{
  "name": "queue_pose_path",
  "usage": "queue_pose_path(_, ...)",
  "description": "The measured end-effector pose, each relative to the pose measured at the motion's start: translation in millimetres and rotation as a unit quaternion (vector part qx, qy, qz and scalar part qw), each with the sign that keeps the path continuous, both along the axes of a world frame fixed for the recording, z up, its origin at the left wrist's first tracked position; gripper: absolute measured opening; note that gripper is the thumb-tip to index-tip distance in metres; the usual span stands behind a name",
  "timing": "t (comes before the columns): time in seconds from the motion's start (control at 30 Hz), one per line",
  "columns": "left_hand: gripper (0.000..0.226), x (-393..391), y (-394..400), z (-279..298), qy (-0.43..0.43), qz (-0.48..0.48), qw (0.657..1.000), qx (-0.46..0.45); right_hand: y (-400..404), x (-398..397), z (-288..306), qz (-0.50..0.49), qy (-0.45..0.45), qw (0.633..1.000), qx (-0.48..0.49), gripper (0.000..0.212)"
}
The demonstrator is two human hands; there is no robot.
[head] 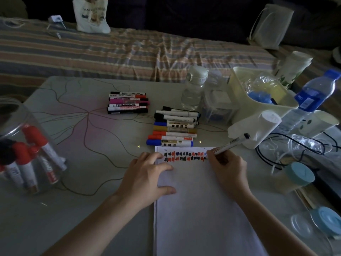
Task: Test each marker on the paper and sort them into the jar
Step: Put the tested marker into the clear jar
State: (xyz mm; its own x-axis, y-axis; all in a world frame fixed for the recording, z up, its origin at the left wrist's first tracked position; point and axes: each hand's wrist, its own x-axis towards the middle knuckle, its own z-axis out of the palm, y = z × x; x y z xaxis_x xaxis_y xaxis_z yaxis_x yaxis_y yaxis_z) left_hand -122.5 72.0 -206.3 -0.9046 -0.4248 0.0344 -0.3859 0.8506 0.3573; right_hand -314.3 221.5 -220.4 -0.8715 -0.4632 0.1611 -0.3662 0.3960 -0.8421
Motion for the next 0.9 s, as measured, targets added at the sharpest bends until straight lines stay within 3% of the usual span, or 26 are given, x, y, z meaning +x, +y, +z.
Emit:
queue_pose_path(0.5,0.067,0.3,4.9,9.1,-0.014,-0.001,1.000,0.000,1.2,0.3,2.3,-0.018,-0.012,0.999,-0.037,0.007)
queue_pose_path(0.7,0.040,-0.5,6.6,11.3,0.048,0.044,0.997,-0.040,-1.1,0.7,0.9,-0.022,-0.020,0.999,-0.023,0.009)
queue_pose_path(0.9,0.024,5.0,-2.2,9.6,0.055,0.055,0.997,0.013,-1.0,-2.6,9.2,-0.047,-0.083,0.991,-0.092,0.011)
